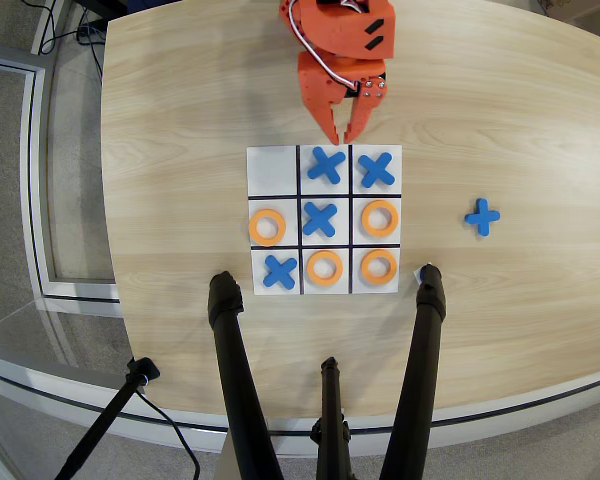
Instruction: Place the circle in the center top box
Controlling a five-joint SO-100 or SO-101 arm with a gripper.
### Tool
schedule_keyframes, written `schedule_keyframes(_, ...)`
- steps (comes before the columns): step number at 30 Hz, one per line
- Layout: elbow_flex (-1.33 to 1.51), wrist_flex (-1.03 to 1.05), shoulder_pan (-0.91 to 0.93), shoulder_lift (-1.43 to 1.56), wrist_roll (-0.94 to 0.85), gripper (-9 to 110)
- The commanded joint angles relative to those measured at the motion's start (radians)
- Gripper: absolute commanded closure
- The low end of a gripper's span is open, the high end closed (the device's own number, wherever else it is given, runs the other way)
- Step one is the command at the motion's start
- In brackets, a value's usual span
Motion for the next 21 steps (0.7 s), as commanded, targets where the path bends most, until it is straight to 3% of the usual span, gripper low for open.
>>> schedule_keyframes(1,0.087,-0.018,-0.005,0.094,-0.017,102)
schedule_keyframes(10,0.301,-0.094,-0.012,0.189,-0.032,102)
schedule_keyframes(21,0.302,0.008,-0.008,0.189,-0.035,102)
